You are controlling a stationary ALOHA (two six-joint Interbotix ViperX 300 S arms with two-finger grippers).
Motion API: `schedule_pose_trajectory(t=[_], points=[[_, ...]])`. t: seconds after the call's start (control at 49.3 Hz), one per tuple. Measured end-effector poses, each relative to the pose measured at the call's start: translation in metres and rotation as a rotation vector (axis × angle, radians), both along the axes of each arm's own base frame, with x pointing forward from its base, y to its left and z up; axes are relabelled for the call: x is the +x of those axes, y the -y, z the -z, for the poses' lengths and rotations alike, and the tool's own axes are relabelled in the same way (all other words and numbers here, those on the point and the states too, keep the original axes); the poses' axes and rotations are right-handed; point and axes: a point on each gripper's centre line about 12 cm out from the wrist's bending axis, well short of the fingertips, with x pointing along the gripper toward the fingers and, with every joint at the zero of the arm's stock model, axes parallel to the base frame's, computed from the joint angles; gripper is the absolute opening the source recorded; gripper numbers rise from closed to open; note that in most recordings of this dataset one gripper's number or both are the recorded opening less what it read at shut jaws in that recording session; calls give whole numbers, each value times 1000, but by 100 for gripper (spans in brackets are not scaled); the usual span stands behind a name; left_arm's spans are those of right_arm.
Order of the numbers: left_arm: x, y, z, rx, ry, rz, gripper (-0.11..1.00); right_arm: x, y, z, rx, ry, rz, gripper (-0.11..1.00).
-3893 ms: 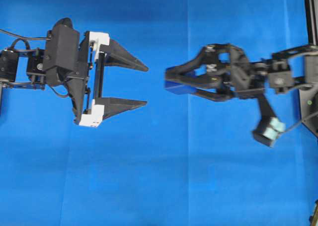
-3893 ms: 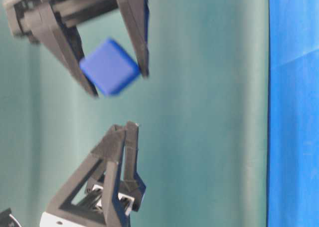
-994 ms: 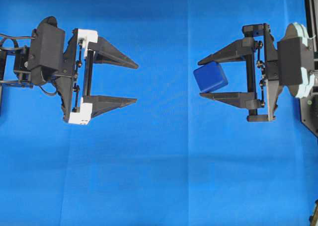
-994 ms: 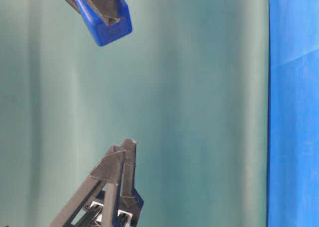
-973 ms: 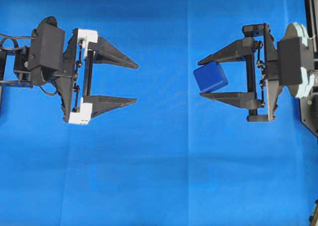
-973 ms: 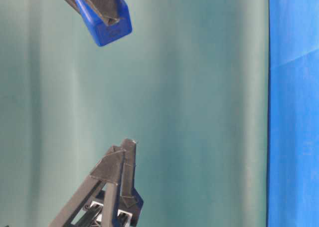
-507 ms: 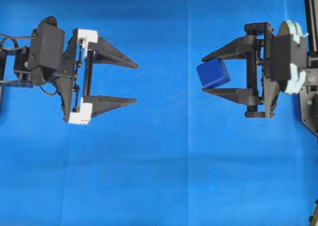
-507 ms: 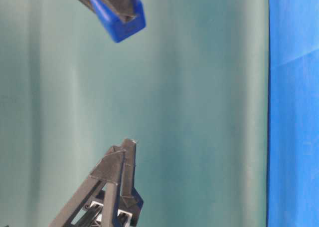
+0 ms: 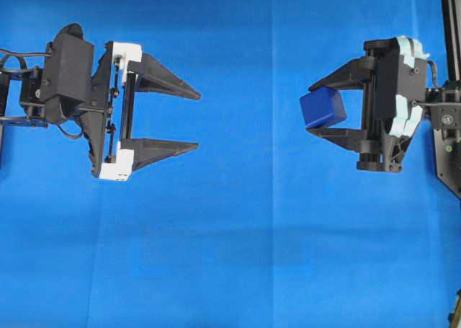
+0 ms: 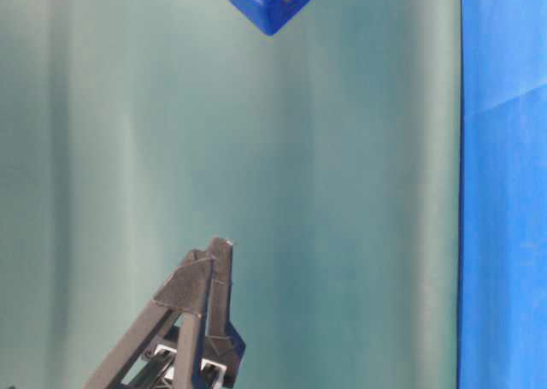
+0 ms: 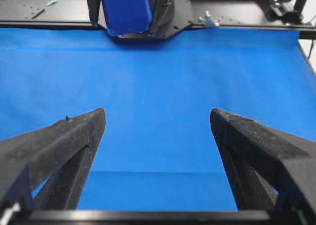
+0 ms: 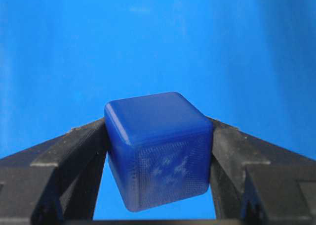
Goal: Handover the blue block to the right arm after grasping it with the left arm, then place it in the designated position.
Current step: 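Lower the cube with the right gripper toward the table center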
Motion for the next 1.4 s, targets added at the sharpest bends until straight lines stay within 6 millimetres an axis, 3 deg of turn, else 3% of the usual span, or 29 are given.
schedule_pose_trajectory(t=[0.791, 1.156, 1.399], points=[[0, 1, -1, 0, 2, 2, 92, 2, -1, 2, 1, 0, -6, 49], [0, 1, -1, 0, 2, 2, 92, 34, -14, 34, 43, -7, -81, 50], [0, 0, -1, 1, 3, 0, 92, 57, -22, 70, 74, -37, -138, 49]])
